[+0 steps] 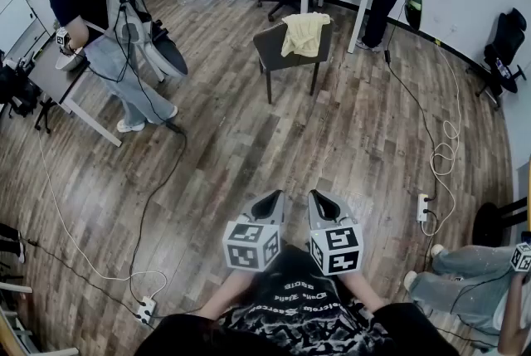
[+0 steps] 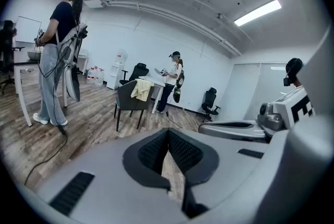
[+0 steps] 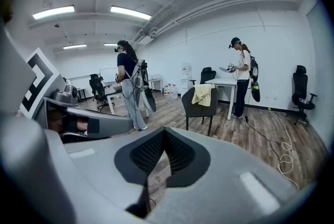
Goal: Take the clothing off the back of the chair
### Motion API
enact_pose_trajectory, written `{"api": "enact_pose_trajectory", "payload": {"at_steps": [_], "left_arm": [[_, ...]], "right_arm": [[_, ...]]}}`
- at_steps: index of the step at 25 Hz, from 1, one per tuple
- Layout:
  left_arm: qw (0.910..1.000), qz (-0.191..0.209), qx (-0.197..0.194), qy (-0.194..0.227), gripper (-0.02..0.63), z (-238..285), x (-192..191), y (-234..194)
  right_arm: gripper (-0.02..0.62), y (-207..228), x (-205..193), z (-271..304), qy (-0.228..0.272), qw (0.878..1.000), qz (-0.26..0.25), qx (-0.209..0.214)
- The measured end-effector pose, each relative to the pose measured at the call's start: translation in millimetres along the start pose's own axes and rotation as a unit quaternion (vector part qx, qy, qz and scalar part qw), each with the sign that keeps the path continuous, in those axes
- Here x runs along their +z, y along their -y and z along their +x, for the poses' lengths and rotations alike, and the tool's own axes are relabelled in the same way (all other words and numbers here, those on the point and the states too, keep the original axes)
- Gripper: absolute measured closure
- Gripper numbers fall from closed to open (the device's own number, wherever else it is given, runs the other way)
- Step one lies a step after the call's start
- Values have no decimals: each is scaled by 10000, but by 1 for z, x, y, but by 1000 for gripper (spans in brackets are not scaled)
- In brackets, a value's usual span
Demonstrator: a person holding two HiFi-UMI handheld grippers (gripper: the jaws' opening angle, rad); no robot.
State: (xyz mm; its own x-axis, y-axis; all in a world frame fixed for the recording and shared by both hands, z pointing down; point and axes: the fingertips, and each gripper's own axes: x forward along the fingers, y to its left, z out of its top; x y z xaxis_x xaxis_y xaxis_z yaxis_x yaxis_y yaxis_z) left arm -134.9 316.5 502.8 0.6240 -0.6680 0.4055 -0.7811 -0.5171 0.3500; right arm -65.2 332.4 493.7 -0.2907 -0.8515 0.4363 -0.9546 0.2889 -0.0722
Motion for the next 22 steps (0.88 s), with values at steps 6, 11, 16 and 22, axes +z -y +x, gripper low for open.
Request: {"api": "enact_pose_trajectory", "payload": {"at_steps": [6,11,16,22], "left_arm": [[9997,199,-2,120,597,-1,5,4],[9999,109,-27,65,597,-2,1,0],[9998,119,-142,9,597,1,1,-4],[9995,-22,-237,-187,597,10,-10,-1]], "right_arm": [[595,-3,0,3,-13,10000,-38,88],[595,-5,-2,4,-43,10000,-35,81],[595,-7,-1,9,13,9999,57,97],[595,1,-11,8,-112,9993,351,39]]}}
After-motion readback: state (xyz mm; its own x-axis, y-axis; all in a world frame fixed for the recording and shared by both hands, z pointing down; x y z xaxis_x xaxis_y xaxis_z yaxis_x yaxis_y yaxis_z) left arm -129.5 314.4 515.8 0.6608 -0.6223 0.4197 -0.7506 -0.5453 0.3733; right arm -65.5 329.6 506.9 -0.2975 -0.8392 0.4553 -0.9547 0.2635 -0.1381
